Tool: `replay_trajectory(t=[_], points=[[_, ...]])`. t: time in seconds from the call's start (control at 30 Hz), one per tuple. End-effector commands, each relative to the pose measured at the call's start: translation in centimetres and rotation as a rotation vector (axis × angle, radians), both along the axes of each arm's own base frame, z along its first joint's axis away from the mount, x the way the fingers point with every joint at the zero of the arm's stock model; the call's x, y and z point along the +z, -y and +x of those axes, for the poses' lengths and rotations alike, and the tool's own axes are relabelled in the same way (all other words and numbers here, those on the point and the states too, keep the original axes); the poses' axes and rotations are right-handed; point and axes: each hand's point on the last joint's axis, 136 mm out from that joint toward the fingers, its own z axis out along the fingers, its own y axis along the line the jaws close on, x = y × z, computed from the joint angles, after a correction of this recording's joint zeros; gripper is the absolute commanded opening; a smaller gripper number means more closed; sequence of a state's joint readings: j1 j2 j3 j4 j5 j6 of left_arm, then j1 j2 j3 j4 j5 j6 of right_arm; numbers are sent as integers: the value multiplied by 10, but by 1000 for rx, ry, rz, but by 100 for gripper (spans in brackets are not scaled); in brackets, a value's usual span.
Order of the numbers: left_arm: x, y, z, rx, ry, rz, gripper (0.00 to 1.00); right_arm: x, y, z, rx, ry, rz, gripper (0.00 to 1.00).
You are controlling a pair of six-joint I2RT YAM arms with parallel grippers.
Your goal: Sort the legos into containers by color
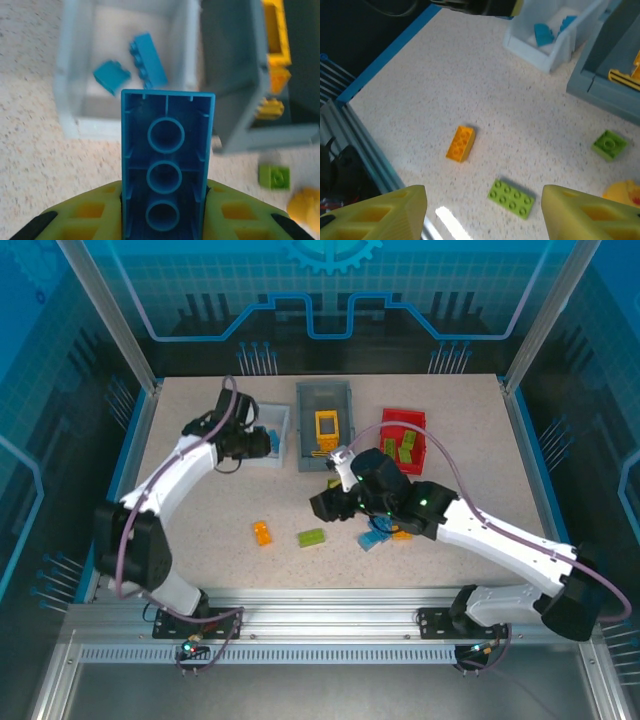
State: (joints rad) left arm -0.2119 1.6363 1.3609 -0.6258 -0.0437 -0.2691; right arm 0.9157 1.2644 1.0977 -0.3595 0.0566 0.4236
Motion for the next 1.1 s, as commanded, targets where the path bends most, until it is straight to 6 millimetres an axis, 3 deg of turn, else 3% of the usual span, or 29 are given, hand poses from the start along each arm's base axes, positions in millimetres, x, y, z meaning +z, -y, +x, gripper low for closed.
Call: replay_trajectory(t=[0.0, 0.13, 0.37, 0.47, 0.57, 0.73, 0.83, 0.97, 1.07], points=[[-20, -9, 28, 88, -86, -18, 23, 33, -23, 20, -28, 86, 101, 64], [-42, -13, 63, 117, -135, 23, 24, 41, -36, 32, -41, 97, 121, 64], [-67, -18, 89, 150, -189, 49, 27, 38, -40, 35, -43, 85, 118, 65], [-73, -18, 90, 152, -201, 45, 33, 30, -38, 34, -50, 67, 100, 65], [-72, -17, 87, 153, -205, 35, 50, 21, -33, 33, -66, 52, 81, 66], [-43, -11, 79, 139, -153, -10, 59, 4, -18, 33, -96, 36, 29, 67], [-19, -9, 70, 140, -112, -34, 58, -13, -2, 34, -139, 23, -35, 67], [24, 1, 50, 125, -22, -90, 58, -51, 43, 40, -308, -60, -167, 67], [55, 23, 24, 50, 72, -121, 60, -85, 78, 41, -501, -231, -211, 64]])
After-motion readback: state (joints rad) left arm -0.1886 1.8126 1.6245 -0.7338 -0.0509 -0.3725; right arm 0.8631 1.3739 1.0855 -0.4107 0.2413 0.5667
